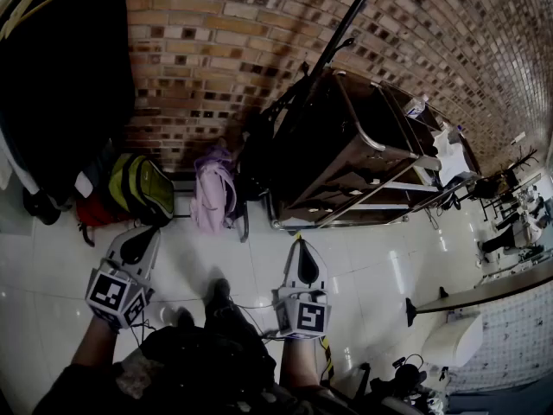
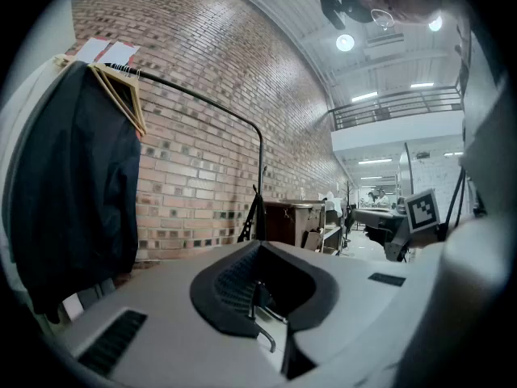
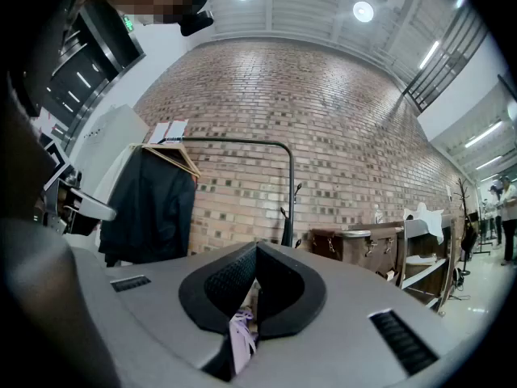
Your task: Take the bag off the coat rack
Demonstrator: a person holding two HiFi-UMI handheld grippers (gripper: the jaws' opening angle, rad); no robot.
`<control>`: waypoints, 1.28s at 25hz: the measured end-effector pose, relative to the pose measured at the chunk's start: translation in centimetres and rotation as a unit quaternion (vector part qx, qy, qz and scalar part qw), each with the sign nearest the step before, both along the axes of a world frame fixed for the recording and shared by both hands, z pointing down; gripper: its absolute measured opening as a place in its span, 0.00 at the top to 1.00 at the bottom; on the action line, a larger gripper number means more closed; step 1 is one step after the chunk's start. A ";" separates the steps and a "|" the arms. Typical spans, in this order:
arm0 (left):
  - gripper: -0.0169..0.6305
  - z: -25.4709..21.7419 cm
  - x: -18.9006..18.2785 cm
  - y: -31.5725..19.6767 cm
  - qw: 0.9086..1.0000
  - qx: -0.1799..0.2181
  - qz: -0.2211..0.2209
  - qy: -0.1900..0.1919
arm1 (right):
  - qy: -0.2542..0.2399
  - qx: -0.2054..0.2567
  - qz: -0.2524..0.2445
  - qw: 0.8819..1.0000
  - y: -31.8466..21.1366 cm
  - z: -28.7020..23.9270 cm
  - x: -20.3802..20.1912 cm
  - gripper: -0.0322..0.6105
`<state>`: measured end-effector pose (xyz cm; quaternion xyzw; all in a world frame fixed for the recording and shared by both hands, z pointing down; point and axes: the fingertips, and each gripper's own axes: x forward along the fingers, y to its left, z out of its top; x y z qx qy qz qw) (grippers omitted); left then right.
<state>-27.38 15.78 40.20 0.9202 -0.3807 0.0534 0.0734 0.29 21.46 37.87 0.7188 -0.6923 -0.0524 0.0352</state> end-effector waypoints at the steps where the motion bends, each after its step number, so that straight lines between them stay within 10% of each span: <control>1: 0.91 -0.1 0.0 -0.4 1.000 0.004 -0.004 0.002 | 0.001 0.001 -0.002 1.000 -0.5 0.0 0.1 0.93; 13: 0.91 -1.4 1.8 -10.9 0.997 0.046 -0.061 0.028 | 0.004 0.052 -0.002 0.999 -12.5 -0.3 5.0 0.93; 32: 0.91 0.0 16.7 -29.8 0.996 0.020 -0.083 0.021 | -0.025 -0.011 -0.074 0.997 -37.0 2.2 15.0 0.74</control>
